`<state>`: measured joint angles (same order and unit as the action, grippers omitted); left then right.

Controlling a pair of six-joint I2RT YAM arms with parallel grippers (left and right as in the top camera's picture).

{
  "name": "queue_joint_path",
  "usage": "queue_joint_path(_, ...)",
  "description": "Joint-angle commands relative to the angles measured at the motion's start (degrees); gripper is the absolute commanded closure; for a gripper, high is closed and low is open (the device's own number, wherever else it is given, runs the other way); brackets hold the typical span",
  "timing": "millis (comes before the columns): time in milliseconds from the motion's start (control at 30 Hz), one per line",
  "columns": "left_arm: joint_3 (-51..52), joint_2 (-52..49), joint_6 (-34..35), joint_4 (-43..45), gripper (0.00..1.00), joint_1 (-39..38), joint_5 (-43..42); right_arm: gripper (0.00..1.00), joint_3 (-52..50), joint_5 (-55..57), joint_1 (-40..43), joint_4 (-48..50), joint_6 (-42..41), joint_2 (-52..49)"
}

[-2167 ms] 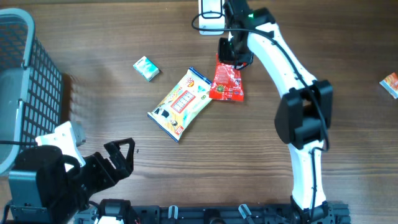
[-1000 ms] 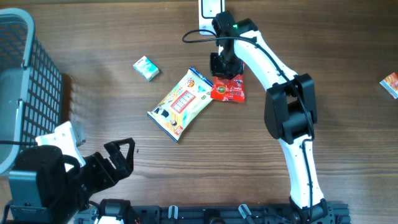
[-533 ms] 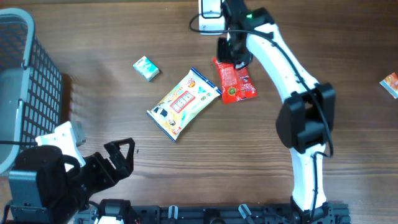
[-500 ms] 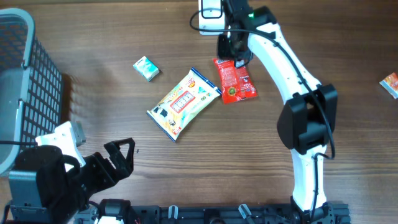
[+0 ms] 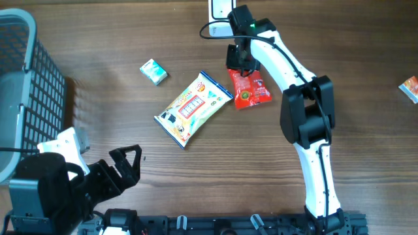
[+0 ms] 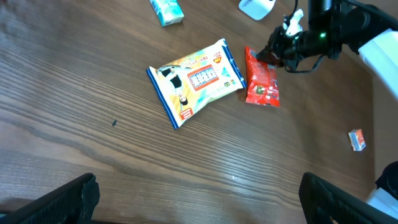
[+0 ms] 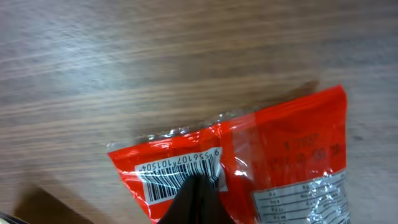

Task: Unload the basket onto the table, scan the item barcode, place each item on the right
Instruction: 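Grasp the red bag with the right gripper, then drag the red bag rightward and set it down on the table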

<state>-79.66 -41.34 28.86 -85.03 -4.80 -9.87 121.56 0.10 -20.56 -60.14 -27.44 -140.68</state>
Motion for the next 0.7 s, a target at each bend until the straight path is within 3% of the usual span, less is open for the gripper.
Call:
queue_joint_path(0, 0.2, 0.2, 0.3, 0.1, 0.0, 0.0, -0.1, 0.96, 0.3, 1.8, 2.7, -4.7, -0.9, 2.9)
queue_joint_path(133, 0.2, 0.2, 0.3, 0.1, 0.0, 0.0, -0.1, 0.96, 0.3, 1.6, 5.6, -12.8, 1.2, 10.4)
queue_joint_path(300, 0.2, 0.2, 0.3, 0.1, 0.0, 0.0, -0.1, 0.96, -1.0, 1.6, 6.3, -22.3, 6.2, 11.7)
queue_joint_path(467, 0.2, 0.2, 0.3, 0.1, 0.0, 0.0, -0.1, 0.96, -14.5, -5.7, 5.6, -13.5, 6.4, 11.6)
queue_joint_path(667, 0.2, 0.2, 0.3, 0.1, 0.0, 0.0, -0.1, 0.96, -27.8, -5.6, 5.3, -3.2, 3.1, 11.7)
